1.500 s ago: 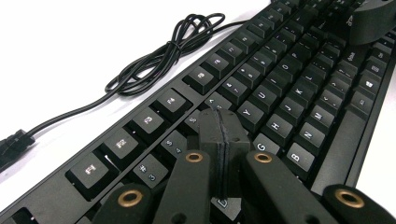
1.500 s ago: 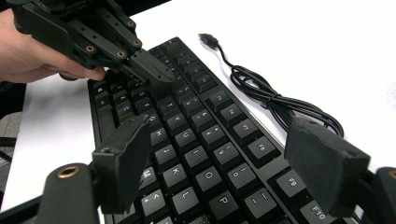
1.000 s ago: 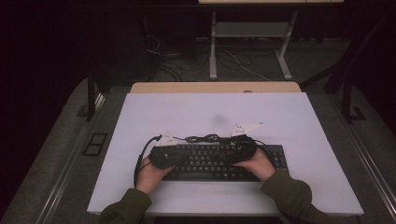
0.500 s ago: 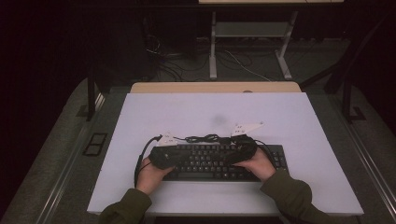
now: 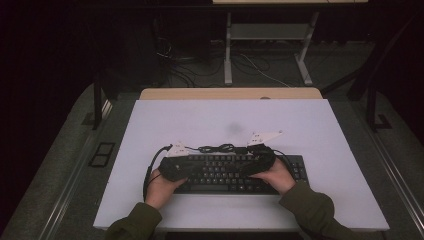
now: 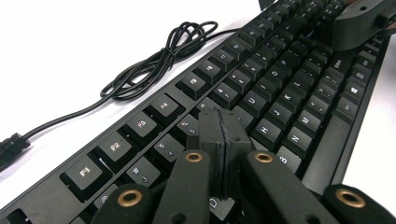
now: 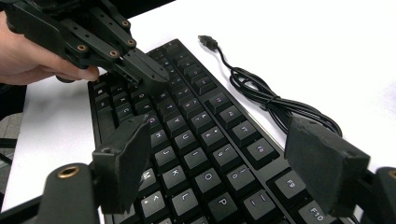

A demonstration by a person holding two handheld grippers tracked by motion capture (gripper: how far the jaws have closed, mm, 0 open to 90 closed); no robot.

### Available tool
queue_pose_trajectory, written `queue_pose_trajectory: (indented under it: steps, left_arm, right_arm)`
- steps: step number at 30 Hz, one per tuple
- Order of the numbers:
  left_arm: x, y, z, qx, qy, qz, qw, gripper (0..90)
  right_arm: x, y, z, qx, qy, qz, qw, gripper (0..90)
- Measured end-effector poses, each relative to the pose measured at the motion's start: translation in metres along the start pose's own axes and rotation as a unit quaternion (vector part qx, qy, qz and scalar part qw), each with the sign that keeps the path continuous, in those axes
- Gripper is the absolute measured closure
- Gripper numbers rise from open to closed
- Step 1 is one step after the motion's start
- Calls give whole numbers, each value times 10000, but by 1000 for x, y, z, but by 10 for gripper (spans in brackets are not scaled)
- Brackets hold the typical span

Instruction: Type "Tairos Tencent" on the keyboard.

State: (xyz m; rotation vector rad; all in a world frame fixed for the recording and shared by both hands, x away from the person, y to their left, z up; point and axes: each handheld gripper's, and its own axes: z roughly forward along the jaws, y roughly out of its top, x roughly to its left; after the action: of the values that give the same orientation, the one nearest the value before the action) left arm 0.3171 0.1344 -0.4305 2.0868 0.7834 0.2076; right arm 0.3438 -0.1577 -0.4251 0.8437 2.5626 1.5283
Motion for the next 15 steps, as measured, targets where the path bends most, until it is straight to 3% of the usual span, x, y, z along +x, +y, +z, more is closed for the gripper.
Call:
queue_pose_trajectory:
  steps: [7,15]
  left_arm:
    - [-1,-3,-9,-84,-14,-45,10000,754]
    - [3,-9,-17,-152,-38,-38,9999,528]
  right_arm:
    - [0,0,0,27,-20,-37,10000,234]
    - [2,-1,1,91,-20,-36,9999,305]
